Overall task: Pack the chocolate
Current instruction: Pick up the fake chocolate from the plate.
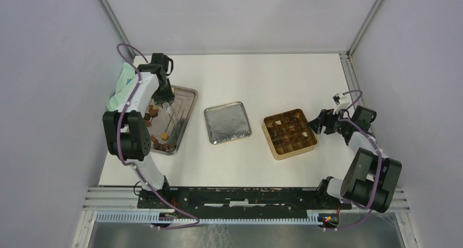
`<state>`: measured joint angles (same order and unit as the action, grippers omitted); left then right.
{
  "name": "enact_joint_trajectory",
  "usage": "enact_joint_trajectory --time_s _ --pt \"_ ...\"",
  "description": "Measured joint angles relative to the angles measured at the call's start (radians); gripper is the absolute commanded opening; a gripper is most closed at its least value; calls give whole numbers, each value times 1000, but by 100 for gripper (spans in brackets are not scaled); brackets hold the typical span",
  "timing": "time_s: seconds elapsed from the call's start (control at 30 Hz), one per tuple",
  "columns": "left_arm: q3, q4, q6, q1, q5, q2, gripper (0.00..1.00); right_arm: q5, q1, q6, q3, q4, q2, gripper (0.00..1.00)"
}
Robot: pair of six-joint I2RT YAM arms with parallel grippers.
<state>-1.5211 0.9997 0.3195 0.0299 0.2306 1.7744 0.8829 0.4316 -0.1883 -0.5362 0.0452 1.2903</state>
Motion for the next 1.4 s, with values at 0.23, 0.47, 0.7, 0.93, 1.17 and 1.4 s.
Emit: enact_joint_trajectory --time_s 0.23,0.47,0.7,0.93,1.17,1.4 --pt "0 2 -2 0 -6 -29 40 0 1 0 0 0 0 75" --pt "0 2 -15 -1 -5 -81 40 1 1 0 0 0 0 75" --pt "0 6 -30 -2 -18 -81 40 4 2 0 0 0 0 75" --pt "2 7 -42 -14 -34 -66 40 7 2 0 0 0 0 75" --pt "18 9 -56 -24 -49 -49 41 7 3 0 0 0 0 75" --pt "23 12 -60 -24 -60 -43 41 7 3 0 0 0 0 75"
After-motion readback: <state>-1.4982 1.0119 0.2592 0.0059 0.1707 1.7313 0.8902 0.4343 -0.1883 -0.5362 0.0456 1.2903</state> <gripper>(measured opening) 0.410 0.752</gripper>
